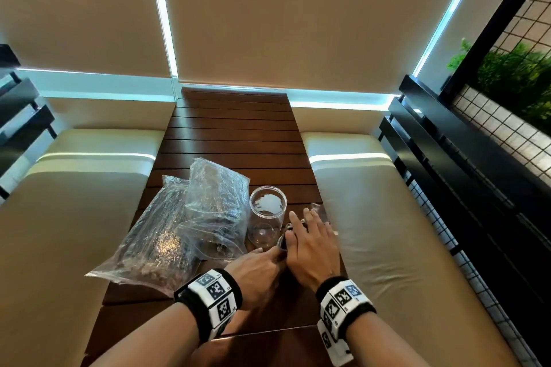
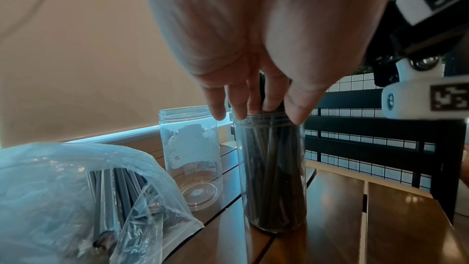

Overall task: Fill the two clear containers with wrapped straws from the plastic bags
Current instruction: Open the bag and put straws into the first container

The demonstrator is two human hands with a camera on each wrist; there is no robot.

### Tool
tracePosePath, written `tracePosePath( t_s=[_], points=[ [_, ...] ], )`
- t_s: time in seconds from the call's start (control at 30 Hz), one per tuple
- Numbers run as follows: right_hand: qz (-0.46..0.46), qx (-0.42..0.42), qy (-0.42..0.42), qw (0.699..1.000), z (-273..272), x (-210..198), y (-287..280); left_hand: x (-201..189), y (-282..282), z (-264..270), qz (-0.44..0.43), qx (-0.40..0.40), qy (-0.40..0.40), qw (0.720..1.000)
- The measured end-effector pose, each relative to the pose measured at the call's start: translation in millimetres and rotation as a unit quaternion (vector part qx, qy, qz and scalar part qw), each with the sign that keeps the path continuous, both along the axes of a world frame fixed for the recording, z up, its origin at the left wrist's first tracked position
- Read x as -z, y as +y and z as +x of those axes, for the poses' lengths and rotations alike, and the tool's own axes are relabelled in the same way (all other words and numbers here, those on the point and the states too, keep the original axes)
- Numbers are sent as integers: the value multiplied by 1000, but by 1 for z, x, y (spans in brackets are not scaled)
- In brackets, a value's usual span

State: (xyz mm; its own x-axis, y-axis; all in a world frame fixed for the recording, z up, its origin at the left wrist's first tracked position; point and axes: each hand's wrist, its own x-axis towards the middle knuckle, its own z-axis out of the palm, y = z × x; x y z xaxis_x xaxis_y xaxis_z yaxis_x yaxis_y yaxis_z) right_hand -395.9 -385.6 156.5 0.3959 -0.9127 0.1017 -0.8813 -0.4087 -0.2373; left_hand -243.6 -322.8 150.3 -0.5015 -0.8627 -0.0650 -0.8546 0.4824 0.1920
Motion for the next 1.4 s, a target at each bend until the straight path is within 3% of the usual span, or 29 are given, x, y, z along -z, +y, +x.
tracePosePath(
  t_s=[0.27, 0.37, 0.47, 0.57, 0.63, 0.73, 0.87, 0.97, 1.07, 1.2, 1.3, 1.4],
  points=[
    [-2, -12, -16, 1000, 2, -7, -2, -6, 5, 2, 15, -36, 23, 999],
    [-119, -23, -67, 990, 18, -20, 5, -17, 10, 20, -38, -110, 65, 991],
    [-175, -138, -93, 970, 45, -28, 12, -23, 7, 58, -100, -244, 60, 963],
    [-34, -243, -55, 968, 72, -19, 21, -23, 8, 97, -38, -323, -41, 945],
    [89, -269, -7, 959, 87, -10, 26, -17, 11, 115, 30, -305, -104, 946],
    [179, -293, 51, 938, 106, 2, 33, -6, 12, 132, 92, -291, -173, 937],
    [252, -265, 41, 930, 124, 22, 40, 0, 9, 139, 148, -298, -167, 928],
    [267, -220, 20, 938, 133, 38, 35, -10, 11, 135, 103, -293, -73, 948],
    [250, -190, -38, 949, 146, 55, 27, -21, 10, 139, 47, -284, 39, 957],
    [200, -131, -72, 968, 165, 60, 9, -32, 12, 143, 37, -276, 74, 958],
    [182, -110, 36, 976, 185, 55, -5, -34, 15, 144, 42, -260, 88, 961],
    [235, -83, 132, 959, 200, 69, -22, -24, 18, 150, 54, -267, 87, 958]
  ],
)
